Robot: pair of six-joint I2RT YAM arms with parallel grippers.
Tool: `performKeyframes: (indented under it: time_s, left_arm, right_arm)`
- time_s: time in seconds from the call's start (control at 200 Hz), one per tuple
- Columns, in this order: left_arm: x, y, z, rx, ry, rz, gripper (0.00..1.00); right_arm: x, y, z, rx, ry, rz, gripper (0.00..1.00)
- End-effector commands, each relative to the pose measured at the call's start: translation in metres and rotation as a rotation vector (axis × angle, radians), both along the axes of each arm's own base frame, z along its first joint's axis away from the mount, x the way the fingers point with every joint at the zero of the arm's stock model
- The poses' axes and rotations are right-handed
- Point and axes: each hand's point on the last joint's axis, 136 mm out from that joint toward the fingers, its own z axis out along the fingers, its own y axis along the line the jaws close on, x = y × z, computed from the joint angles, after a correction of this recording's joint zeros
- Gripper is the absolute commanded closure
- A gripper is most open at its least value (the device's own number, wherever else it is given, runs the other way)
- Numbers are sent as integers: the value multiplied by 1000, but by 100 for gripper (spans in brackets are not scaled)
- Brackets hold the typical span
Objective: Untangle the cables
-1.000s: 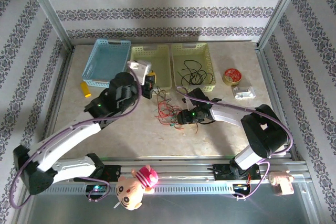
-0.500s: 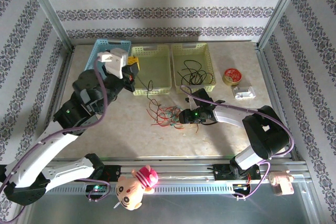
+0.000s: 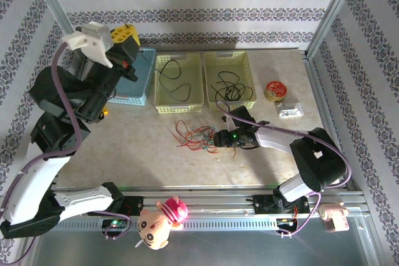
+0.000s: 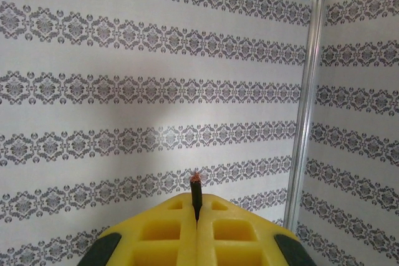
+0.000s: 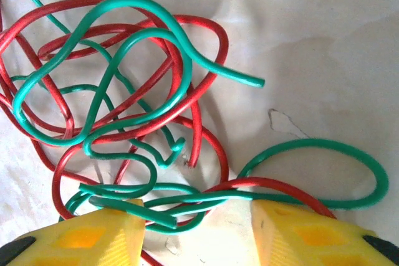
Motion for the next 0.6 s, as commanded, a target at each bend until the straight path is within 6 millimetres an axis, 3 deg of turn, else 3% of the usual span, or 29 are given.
performKeyframes:
  time_s: [0.0,0.15,0.265,0.355,0.445,0.595]
  left_arm:
    - [30,-22,-31,93,90,12,100]
    - [65,-56,-66,135,171,-20,100]
    - [95,-77,-83,98,209,-65,100]
    - [121,-93,-96,63,242,-102,100]
    - [150,-112,-108,52,271,-135,100]
    - [207,-153,-138,-10,345,-252,100]
  right_arm:
    - [2,-13,15,-18,-47,-49,48]
    - [24,-17,76,22,-229,-102,43]
    - [40,-31,127,55,-393,-202,41]
    - [46,-47,157,60,-493,-285,39]
    - [47,-65,172,37,-551,-347,39]
    - [46,-91,171,23,-558,-424,39]
